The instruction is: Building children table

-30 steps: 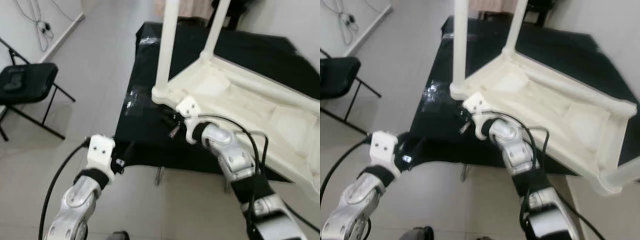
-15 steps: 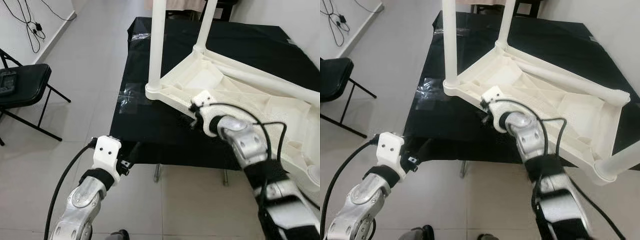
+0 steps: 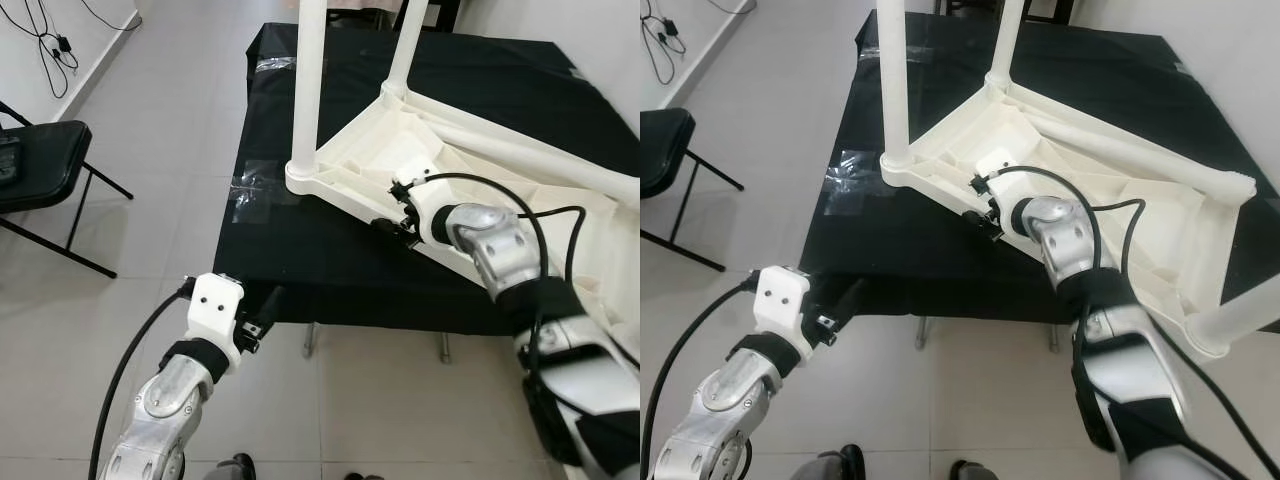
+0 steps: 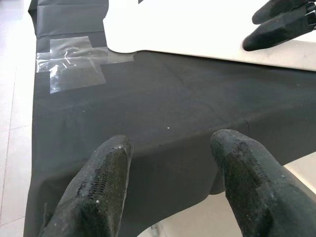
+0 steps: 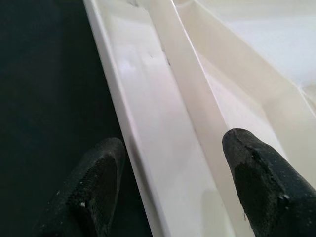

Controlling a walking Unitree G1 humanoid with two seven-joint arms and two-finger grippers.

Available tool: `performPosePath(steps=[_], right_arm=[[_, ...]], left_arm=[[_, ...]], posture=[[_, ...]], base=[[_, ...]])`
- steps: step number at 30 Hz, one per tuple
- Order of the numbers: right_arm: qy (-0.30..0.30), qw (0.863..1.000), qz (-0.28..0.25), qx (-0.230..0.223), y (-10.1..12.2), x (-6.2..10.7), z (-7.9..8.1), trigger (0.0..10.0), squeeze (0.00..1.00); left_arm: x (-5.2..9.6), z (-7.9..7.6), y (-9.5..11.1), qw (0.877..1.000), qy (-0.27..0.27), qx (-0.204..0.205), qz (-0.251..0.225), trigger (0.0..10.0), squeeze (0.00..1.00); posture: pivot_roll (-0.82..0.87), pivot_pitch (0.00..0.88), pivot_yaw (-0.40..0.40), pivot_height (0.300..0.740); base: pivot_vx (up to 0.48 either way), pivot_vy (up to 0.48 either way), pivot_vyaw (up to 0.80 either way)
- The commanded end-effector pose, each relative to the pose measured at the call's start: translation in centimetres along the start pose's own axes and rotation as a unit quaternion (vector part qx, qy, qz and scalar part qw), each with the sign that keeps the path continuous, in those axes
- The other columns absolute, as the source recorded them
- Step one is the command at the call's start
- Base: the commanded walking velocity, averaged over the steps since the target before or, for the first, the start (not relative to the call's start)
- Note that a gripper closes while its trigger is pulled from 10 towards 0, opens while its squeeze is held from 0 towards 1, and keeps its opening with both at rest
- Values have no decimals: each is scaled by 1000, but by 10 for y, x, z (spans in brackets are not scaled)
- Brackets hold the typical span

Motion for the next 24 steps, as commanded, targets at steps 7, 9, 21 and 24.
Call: performPosePath(steps=[7, 9, 21, 24], right_arm=[[-3, 997, 77, -5, -21, 1, -14, 10000, 0], [13, 997, 79, 2, -22, 2, -14, 10000, 0], [116, 989, 77, 53, -23, 32, -34, 10000, 0], [125, 983, 100, 88, -35, 47, -48, 10000, 0]], left_arm=[[4, -7, -1, 1000, -6, 6, 9, 10000, 0], [5, -7, -2, 1000, -5, 8, 9, 10000, 0], [5, -8, -2, 1000, -5, 10, 11, 10000, 0], [5, -8, -2, 1000, -5, 10, 11, 10000, 0]], posture=[[50, 270, -133, 740], [50, 271, -134, 740], [47, 266, -132, 740], [43, 262, -134, 740]], base=[[0, 0, 0], [0, 0, 0], [0, 0, 0], [0, 0, 0]])
Point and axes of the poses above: a point about 5 cm out from each wrist's last joint towards the gripper, its own x axis pointing back from the gripper into the wrist, its own y axis along the axis of the wrist's last joint, z = x × y, the point moved 2 cm from there along -x, pointing out of the wrist towards the gripper, and after that the axes turned 8 degrees about -x, right-handed, at the moved point
